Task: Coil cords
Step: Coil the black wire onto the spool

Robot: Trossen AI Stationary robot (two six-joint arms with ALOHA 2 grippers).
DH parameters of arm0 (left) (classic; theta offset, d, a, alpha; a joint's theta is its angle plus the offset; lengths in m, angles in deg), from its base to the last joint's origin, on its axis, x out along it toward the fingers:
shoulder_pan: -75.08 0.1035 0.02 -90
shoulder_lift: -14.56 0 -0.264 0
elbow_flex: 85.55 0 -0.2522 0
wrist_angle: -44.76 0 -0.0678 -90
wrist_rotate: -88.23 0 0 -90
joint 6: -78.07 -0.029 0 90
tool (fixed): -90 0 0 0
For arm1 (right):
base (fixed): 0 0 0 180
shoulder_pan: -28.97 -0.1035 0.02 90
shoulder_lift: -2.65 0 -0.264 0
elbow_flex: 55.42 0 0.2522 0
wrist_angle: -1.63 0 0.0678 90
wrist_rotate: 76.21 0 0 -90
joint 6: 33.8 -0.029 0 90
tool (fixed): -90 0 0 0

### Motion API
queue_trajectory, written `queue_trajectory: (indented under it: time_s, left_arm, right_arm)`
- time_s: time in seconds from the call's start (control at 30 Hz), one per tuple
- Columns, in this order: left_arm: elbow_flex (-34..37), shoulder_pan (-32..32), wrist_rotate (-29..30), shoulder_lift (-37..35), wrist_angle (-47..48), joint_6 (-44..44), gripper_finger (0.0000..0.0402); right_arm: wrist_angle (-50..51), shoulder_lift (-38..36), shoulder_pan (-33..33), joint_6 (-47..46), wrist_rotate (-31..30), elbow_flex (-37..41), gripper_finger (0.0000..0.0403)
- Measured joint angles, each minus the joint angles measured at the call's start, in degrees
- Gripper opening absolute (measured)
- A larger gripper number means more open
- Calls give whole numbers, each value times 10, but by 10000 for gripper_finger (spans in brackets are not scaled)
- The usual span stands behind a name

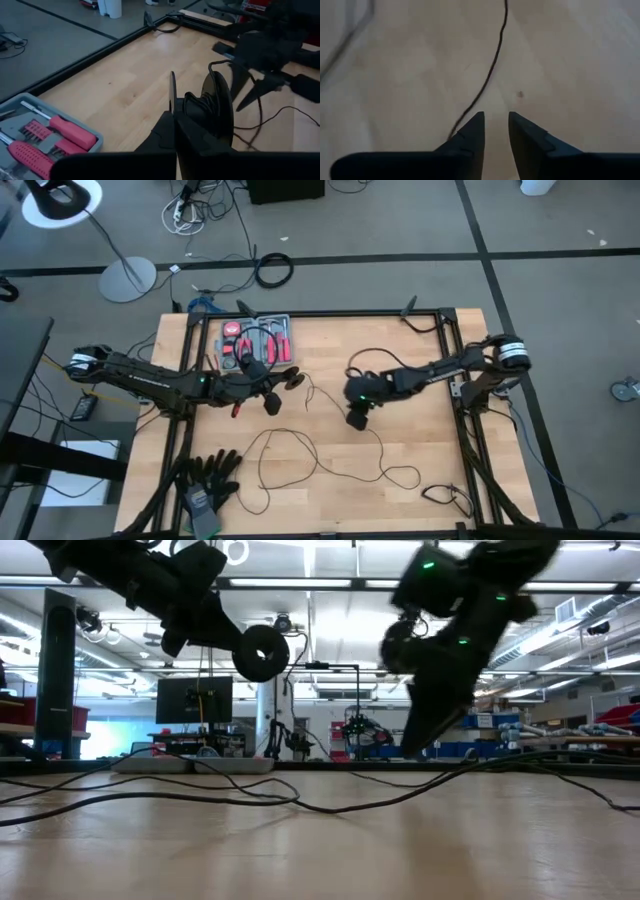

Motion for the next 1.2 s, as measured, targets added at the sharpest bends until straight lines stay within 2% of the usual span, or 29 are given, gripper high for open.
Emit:
queue_trajectory:
  time_s: [0.13,0.23,0.33,0.43,0.63,0.83,0.93,1.2]
  left_arm:
    - [0,0,0,0,-2,0,0]
    - [0,0,0,0,-13,0,0]
    - [0,0,1,0,-27,0,0]
    - [0,0,1,0,-42,-3,0]
    - [0,0,0,0,-66,-14,0]
    - [0,-1,-8,0,-64,-11,0]
    - [0,-2,-11,0,-66,-5,0]
    - [0,-2,-12,0,-66,-2,0]
  right_arm:
    - [-176,-59,-35,-28,-74,115,76]
    - [-429,-72,-64,-15,-175,208,70]
    - [-673,-26,-80,31,-229,266,68]
    - [-778,42,-78,105,-235,261,68]
    - [-786,158,-60,246,-233,152,68]
    - [-786,179,-48,366,-236,71,68]
    - [-765,179,-45,395,-235,48,68]
    - [-633,180,-50,398,-227,13,68]
